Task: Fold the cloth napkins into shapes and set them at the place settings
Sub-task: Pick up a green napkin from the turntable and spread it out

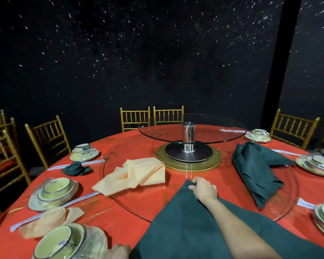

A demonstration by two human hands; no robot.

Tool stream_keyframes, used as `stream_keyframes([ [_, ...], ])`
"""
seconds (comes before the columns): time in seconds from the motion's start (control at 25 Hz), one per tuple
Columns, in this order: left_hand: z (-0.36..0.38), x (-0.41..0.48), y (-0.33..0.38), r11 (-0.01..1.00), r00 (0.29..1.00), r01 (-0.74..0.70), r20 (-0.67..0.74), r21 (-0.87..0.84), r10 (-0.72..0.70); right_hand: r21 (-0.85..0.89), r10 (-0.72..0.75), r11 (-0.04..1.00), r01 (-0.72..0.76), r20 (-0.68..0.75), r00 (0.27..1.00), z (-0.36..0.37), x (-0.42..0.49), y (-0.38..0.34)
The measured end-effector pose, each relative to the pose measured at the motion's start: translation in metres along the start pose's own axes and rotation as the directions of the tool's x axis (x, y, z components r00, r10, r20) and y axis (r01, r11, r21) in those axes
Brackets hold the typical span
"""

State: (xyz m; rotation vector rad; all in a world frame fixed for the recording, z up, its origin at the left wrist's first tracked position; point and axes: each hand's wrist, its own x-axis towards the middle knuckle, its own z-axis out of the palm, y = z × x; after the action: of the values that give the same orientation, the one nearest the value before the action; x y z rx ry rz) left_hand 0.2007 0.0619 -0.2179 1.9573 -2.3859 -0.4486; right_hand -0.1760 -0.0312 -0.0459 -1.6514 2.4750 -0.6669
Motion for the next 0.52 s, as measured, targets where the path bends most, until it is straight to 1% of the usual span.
stream_keyframes([
  [0.04,-0.005,0.006,-0.006,1.0,0.999,-0.016,0.033,-0.01,0.016,-0.028,-0.004,1.0,0.004,0.004,1.0,0.005,0.001,0.001],
  [0.08,-0.009,-0.001,0.018,0.999,0.999,-0.037,-0.031,0.022,0.037,-0.062,0.001,0.998,-0.001,-0.003,1.0,0.009,0.001,0.002],
  [0.12,-0.015,-0.013,0.028,0.995,0.991,-0.098,-0.086,0.026,0.1,-0.094,0.012,0.996,-0.014,-0.014,1.0,0.01,0.002,0.004],
  [0.16,-0.013,-0.026,0.05,0.995,0.99,-0.076,-0.117,0.068,0.084,-0.119,0.025,0.993,-0.027,-0.024,0.999,0.011,0.003,0.005],
  [0.2,-0.014,-0.029,0.047,0.99,0.984,-0.069,-0.153,0.121,0.087,-0.142,0.027,0.989,-0.03,-0.027,0.999,0.011,0.004,0.006],
  [0.24,-0.045,-0.021,0.069,0.992,0.988,-0.055,-0.139,0.11,0.071,-0.158,0.015,0.987,-0.019,-0.029,0.999,0.01,0.004,0.007],
  [0.28,-0.067,-0.018,0.08,0.994,0.982,-0.097,-0.166,-0.043,0.088,-0.151,-0.003,0.989,-0.002,-0.034,0.999,0.008,0.001,0.008],
  [0.32,-0.079,-0.022,0.079,0.989,0.986,-0.02,-0.164,-0.144,-0.004,-0.112,-0.021,0.994,0.016,-0.044,0.999,0.004,-0.004,0.01],
  [0.36,-0.093,-0.027,0.087,0.998,0.983,-0.028,-0.181,-0.064,0.016,-0.048,-0.039,0.998,0.036,-0.059,0.997,-0.002,-0.011,0.013],
  [0.4,-0.101,-0.027,0.101,0.997,0.968,-0.003,-0.25,-0.077,-0.016,0.027,-0.062,0.998,0.064,-0.081,0.995,-0.009,-0.022,0.018],
  [0.44,-0.11,-0.024,0.117,0.996,0.959,-0.01,-0.284,-0.085,-0.014,0.096,-0.093,0.99,0.103,-0.108,0.99,-0.017,-0.037,0.026],
  [0.48,-0.112,-0.03,0.123,0.997,0.962,0.012,-0.272,-0.07,-0.031,0.149,-0.136,0.977,0.156,-0.138,0.981,-0.026,-0.053,0.037],
  [0.52,-0.121,-0.032,0.125,0.996,0.944,0.018,-0.327,-0.088,-0.046,0.176,-0.189,0.96,0.218,-0.168,0.968,-0.035,-0.071,0.051],
])
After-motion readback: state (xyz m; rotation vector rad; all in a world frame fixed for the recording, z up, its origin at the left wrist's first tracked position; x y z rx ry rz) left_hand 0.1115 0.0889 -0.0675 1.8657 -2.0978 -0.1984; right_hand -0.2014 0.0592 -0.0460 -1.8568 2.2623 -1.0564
